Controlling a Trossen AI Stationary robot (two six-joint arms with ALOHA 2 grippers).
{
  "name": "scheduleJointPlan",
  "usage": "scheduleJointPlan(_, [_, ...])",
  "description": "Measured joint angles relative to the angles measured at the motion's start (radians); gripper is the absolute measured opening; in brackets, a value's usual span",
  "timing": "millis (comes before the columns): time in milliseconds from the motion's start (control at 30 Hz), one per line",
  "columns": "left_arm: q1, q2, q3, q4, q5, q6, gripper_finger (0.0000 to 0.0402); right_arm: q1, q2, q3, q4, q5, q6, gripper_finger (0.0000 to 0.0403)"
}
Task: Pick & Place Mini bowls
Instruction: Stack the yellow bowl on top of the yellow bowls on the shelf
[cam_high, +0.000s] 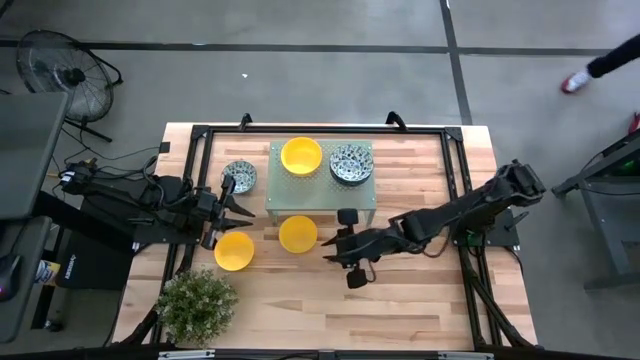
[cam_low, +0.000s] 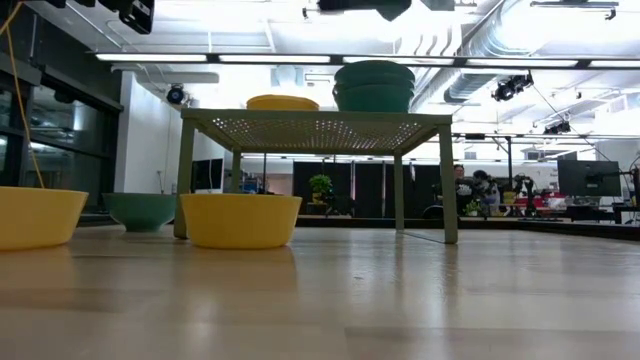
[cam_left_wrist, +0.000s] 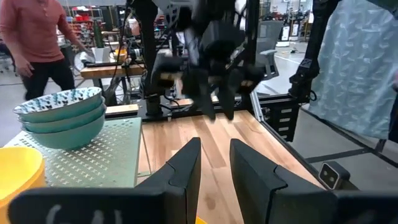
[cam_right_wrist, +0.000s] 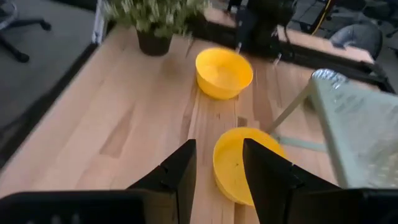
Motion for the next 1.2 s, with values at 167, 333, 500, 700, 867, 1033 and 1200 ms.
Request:
scheduleJointPlan(167, [0.000, 0.000, 0.000, 0.000, 0.002, -0.015, 0.0083, -0.009, 0.121, 0.048, 0.001, -0.044, -0.012, 0.0119])
scheduleJointPlan(333, [0.000, 0.000, 0.000, 0.000, 0.007, -0.015, 0.0083, -0.033, 0.237, 0.130, -0.056, -0.051, -0.035, 0.0119])
scheduleJointPlan(500, [0.000, 0.000, 0.000, 0.000, 0.007, -0.016, 0.0083, -0.069, 0.324, 0.216, -0.154, -0.083, -0.065, 0.0119])
scheduleJointPlan(700, [0.000, 0.000, 0.000, 0.000, 0.007, -0.016, 0.0083, -0.101, 0.412, 0.313, -0.245, -0.104, -0.129, 0.0119])
scheduleJointPlan(867, [0.000, 0.000, 0.000, -0.001, 0.007, -0.016, 0.0083, -0.126, 0.458, 0.346, -0.263, -0.118, -0.171, 0.0119])
scheduleJointPlan(1033, [0.000, 0.000, 0.000, -0.002, 0.008, -0.016, 0.0083, -0.144, 0.489, 0.345, -0.273, -0.130, -0.194, 0.0119])
scheduleJointPlan(1200, [0.000, 0.000, 0.000, -0.004, 0.008, -0.016, 0.0083, -0.147, 0.508, 0.344, -0.271, -0.125, -0.219, 0.0119])
